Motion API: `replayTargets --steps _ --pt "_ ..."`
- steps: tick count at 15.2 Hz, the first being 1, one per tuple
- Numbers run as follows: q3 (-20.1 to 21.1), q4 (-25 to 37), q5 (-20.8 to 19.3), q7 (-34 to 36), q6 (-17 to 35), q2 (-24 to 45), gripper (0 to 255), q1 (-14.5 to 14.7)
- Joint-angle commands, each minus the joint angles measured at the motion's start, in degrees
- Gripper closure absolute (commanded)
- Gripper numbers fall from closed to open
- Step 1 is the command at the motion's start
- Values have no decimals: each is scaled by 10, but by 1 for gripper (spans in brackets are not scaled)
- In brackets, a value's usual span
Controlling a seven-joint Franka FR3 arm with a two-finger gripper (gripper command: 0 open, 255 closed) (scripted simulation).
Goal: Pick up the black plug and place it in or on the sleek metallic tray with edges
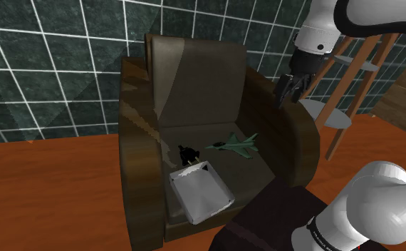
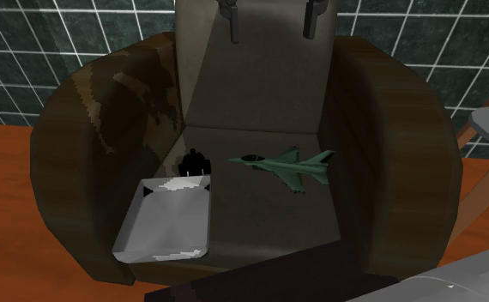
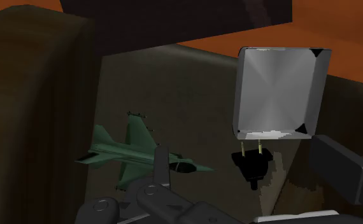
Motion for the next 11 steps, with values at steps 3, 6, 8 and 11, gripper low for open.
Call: replayTargets --steps 3,6,8,11 --pt "3 -17 4 3 40 22 0 3" --pt "9 -36 9 6 99 62 0 8" --pt "12 -45 12 8 139 92 0 12" --pt "18 -52 16 12 197 142 0 16"
